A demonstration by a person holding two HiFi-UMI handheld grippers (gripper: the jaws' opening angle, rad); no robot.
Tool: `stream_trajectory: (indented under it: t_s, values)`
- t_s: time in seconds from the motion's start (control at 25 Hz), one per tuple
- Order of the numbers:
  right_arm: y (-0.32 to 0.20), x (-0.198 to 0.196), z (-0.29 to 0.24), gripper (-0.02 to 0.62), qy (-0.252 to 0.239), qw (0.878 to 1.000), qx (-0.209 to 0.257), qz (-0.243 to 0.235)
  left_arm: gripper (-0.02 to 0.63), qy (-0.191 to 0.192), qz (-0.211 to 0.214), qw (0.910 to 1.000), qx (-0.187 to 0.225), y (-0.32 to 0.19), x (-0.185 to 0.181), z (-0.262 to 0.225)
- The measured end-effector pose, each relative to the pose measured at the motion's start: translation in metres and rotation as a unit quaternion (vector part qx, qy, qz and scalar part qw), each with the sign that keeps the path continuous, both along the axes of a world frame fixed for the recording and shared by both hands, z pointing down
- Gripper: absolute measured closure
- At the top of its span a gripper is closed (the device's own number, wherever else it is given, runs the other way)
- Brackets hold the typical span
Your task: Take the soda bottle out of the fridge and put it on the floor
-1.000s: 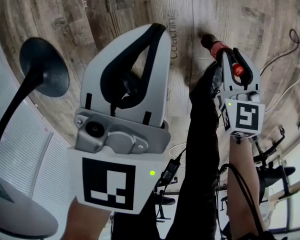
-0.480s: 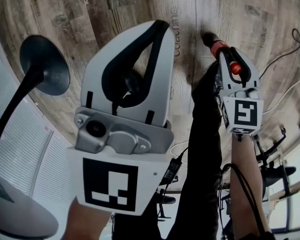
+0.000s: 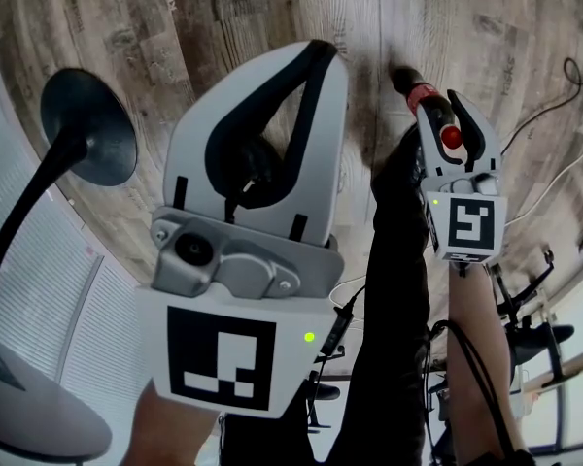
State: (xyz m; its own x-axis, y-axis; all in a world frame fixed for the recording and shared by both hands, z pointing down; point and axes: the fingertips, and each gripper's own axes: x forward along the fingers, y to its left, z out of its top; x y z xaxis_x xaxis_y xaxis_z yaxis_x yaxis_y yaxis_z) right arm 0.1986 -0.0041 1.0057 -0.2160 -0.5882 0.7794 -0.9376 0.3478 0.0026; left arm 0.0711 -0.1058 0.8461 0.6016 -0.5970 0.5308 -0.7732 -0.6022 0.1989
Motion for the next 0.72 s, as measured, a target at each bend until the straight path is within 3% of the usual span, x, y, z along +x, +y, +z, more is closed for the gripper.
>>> stream_trajectory:
  t_s: [0.24, 0.48, 0.72]
  values:
    - [-0.008, -0.006, -0.019, 0.417, -0.001, 1.000, 0.015, -0.010, 0.589, 0.003, -0.008, 0.9999, 0.012, -0.006, 0.000, -0.017]
    - [-0.027, -0.008, -0.046, 0.425, -0.005, 0.998, 0.060, -0.014, 0.589, 0.007, -0.012, 0.9995, 0.029, -0.016, 0.001, -0.041]
    - [-0.053, -0.014, -0.098, 0.442, -0.009, 0.995, 0.096, -0.014, 0.589, 0.017, -0.033, 0.9977, 0.057, -0.031, -0.002, -0.091]
